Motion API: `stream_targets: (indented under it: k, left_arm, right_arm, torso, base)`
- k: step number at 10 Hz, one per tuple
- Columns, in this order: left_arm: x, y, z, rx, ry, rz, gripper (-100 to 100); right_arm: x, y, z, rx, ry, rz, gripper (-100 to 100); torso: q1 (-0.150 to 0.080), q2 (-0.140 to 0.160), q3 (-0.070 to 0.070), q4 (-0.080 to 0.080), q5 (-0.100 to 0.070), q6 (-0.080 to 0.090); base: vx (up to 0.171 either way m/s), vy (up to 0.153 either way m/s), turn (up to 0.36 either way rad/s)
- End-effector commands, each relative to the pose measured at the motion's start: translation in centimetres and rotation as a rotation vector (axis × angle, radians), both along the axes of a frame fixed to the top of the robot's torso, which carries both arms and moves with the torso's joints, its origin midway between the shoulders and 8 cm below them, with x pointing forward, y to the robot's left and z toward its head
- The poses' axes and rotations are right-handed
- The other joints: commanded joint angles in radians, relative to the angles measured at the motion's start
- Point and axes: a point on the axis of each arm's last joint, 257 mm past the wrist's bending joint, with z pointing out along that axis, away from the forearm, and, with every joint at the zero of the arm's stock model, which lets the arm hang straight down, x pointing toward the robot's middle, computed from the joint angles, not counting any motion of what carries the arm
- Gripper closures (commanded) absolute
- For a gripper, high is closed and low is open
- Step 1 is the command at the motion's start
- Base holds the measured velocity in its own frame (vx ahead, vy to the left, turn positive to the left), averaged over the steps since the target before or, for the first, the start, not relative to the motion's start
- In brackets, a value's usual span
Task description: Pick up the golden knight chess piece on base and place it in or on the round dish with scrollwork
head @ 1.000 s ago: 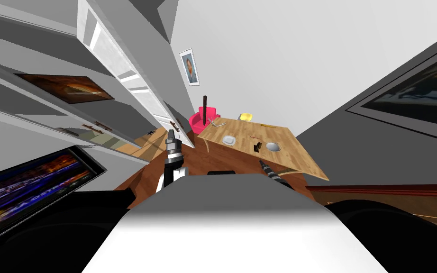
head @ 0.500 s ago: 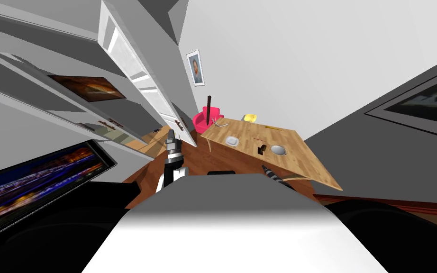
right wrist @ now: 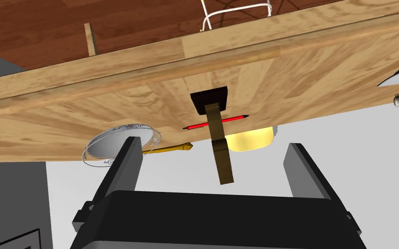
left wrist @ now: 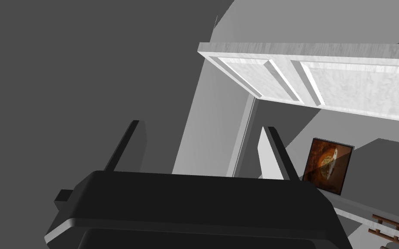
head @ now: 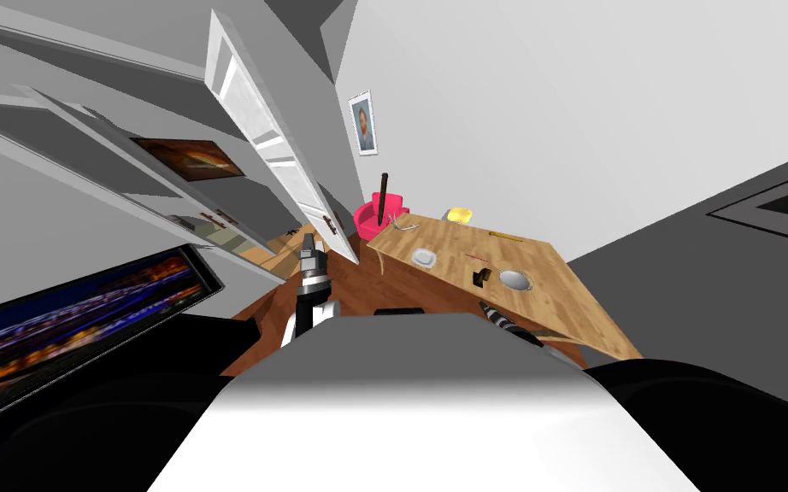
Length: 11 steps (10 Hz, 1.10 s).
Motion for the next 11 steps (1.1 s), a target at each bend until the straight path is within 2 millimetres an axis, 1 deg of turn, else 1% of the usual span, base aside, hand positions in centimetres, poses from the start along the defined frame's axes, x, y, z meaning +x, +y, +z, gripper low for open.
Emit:
stream_targets:
  k: [1,5,7,8,9,10,11]
  left_arm:
    - [0.0,0.0,0.0,0.0,0.0,0.0,0]
    - [0.0,0.0,0.0,0.0,0.0,0.0,0]
    - [0.0,0.0,0.0,0.0,0.0,0.0,0]
    - [0.0,0.0,0.0,0.0,0.0,0.0,0]
    - [0.0,0.0,0.0,0.0,0.0,0.0,0]
    - [0.0,0.0,0.0,0.0,0.0,0.0,0]
    - [0.0,0.0,0.0,0.0,0.0,0.0,0]
  right_arm:
    - [0.0,-1.7,-0.2,-0.044,0.035,0.01,-100]
    - [1.6,-4.9,0.7,-0.133,0.07,0.041,-100]
    - [2.7,-6.1,1.4,-0.166,0.07,0.054,-100]
    - [3.8,-7.0,2.3,-0.191,0.062,0.061,-100]
    - [3.3,-6.4,1.7,-0.176,0.066,0.057,-100]
    - [3.4,-6.6,1.8,-0.179,0.065,0.057,0]
    - [3.7,-6.9,1.4,-0.181,0.062,0.05,-100]
  torso:
    - [0.0,0.0,0.0,0.0,0.0,0.0]
    - [-0.002,-0.002,-0.001,-0.001,0.0,0.0]
    - [-0.003,-0.002,-0.001,0.0,-0.001,0.0]
    - [-0.004,-0.002,-0.001,0.0,-0.001,0.0]
    - [-0.006,-0.005,-0.003,-0.001,-0.001,0.0]
    - [-0.003,-0.002,-0.001,-0.001,-0.001,0.001]
    - [0.0,0.003,0.001,0.0,0.0,0.001]
  base:
    - [0.077,-0.017,0.097]
    - [0.103,-0.039,0.087]
    - [0.102,-0.071,0.065]
    - [0.165,-0.119,0.089]
    - [0.084,-0.067,0.037]
    - [0.014,-0.012,0.0]
    - [0.006,-0.014,0.057]
